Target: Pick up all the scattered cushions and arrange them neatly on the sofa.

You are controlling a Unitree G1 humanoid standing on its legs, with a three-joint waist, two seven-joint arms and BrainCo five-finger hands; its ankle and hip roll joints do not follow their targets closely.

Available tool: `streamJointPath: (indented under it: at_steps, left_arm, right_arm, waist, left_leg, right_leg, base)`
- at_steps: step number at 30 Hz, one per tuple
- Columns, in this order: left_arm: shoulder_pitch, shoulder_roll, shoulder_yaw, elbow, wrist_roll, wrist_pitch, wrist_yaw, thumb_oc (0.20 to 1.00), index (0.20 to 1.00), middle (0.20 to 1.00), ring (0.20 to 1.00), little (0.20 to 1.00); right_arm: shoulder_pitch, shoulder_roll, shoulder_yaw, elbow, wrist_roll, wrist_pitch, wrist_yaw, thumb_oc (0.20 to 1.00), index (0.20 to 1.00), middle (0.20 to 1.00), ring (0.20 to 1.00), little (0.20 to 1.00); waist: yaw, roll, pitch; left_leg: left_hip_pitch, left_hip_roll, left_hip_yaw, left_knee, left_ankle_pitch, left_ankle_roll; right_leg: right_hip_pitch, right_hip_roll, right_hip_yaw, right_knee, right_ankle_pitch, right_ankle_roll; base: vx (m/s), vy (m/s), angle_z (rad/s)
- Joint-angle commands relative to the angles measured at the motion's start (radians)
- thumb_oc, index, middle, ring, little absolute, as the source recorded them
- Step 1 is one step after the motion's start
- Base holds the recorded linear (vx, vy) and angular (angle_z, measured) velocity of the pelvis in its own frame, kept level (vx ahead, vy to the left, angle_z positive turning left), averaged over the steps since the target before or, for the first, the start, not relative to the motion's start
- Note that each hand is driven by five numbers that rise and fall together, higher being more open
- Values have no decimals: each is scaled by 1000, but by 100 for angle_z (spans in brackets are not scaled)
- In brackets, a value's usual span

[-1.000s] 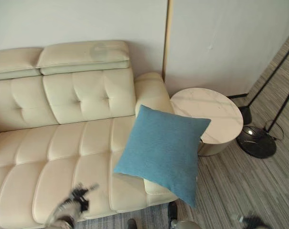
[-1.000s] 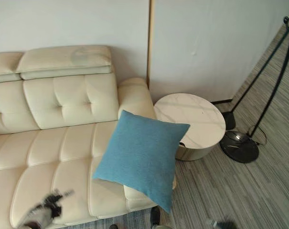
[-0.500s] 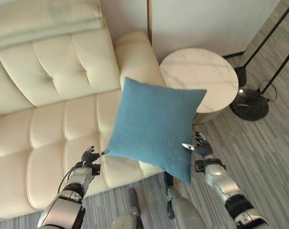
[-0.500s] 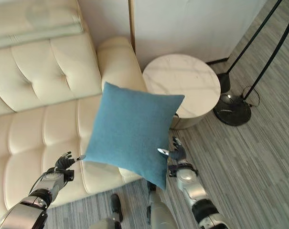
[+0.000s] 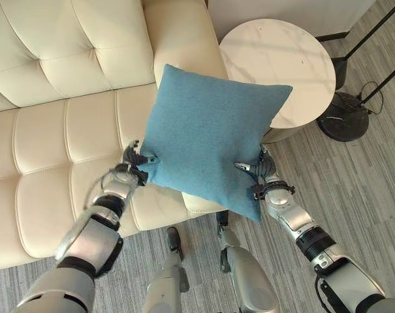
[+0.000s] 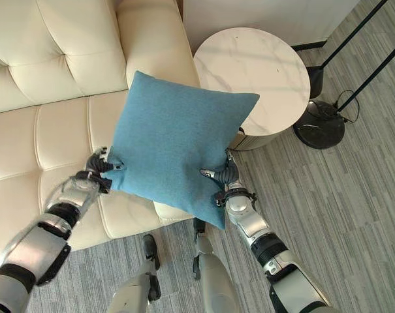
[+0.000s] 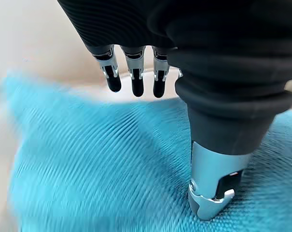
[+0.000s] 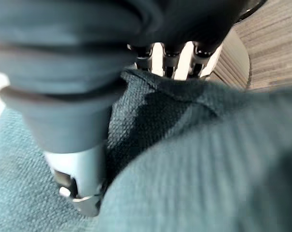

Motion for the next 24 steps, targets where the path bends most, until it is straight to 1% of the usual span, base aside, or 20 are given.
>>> streamJointPath:
  at_steps: [1,4,7,8,9,11,12,14,17,20,24]
  left_arm:
    - [-135,-25,63,10,24,-64,27,1000,1000,1000,1000,1000]
    - [-150,-20,50,22,63,-59,36,1000,1000,1000,1000,1000]
    - [-153,-18,52,40,84,-52,45,1000,1000,1000,1000,1000]
    - [-160,-2,96,70,57,-52,75,1000,1000,1000,1000,1000]
    - [-160,-2,96,70,57,-52,75,1000,1000,1000,1000,1000]
    - [-161,11,129,89,36,-51,93,1000,1000,1000,1000,1000]
    - [-150,25,176,92,-1,-53,113,1000,1000,1000,1000,1000]
    - [-136,33,219,73,-51,-67,128,1000,1000,1000,1000,1000]
    - [-134,77,255,30,-107,-89,133,1000,1000,1000,1000,1000]
    - [-139,107,289,-13,-186,-117,135,1000,1000,1000,1000,1000]
    - [-150,99,303,-44,-255,-141,140,1000,1000,1000,1000,1000]
  right_arm:
    - [22,5,-27,-94,-48,-49,5,1000,1000,1000,1000,1000]
    - [66,-21,-43,-126,-62,-54,13,1000,1000,1000,1000,1000]
    - [85,-24,-48,-135,-69,-58,16,1000,1000,1000,1000,1000]
    - [108,-26,-60,-139,-69,-67,9,1000,1000,1000,1000,1000]
    - [109,-26,-59,-139,-69,-67,9,1000,1000,1000,1000,1000]
    - [129,-30,-79,-148,-62,-72,-3,1000,1000,1000,1000,1000]
    - [150,-37,-124,-169,-54,-74,-25,1000,1000,1000,1000,1000]
    - [148,-54,-179,-194,-45,-81,-63,1000,1000,1000,1000,1000]
    - [111,-93,-255,-229,-34,-89,-109,1000,1000,1000,1000,1000]
    - [102,-113,-280,-267,-45,-83,-117,1000,1000,1000,1000,1000]
    - [71,-114,-265,-280,-54,-77,-120,1000,1000,1000,1000,1000]
  waist:
    - [1,25,-13]
    - [-10,32,-1]
    - [-14,35,6]
    - [-20,30,12]
    - [-20,30,11]
    - [-24,26,10]
    - [-27,22,6]
    - [-27,18,3]
    - [-23,15,2]
    - [-21,16,-1]
    - [-20,14,-4]
  left_leg:
    - [-57,27,-74,50,-45,-26]
    - [-65,22,-71,59,-48,-23]
    - [-77,19,-68,66,-48,-22]
    - [-95,20,-66,71,-47,-22]
    - [-96,20,-66,71,-47,-22]
    - [-104,21,-65,73,-47,-23]
    - [-111,23,-63,73,-47,-25]
    - [-119,22,-64,77,-49,-25]
    - [-125,20,-65,77,-52,-25]
    - [-129,14,-65,74,-54,-25]
    - [-141,10,-65,83,-57,-24]
  right_leg:
    - [66,-73,5,44,-176,114]
    - [56,-78,9,46,-171,116]
    - [46,-80,11,46,-166,116]
    - [29,-81,10,47,-160,116]
    - [29,-81,10,47,-160,116]
    - [22,-81,10,43,-156,117]
    - [16,-80,8,40,-154,118]
    - [11,-79,9,39,-153,118]
    - [6,-80,7,35,-150,119]
    - [6,-82,9,31,-148,120]
    - [1,-83,8,31,-146,120]
  base:
    - [0,0,0]
    - [-8,21,0]
    - [-9,11,-2]
    - [-13,14,-4]
    - [-16,4,-4]
    - [6,-1,-6]
    - [15,7,-3]
    - [0,0,0]
    - [0,0,0]
    - [0,0,0]
    - [0,0,0]
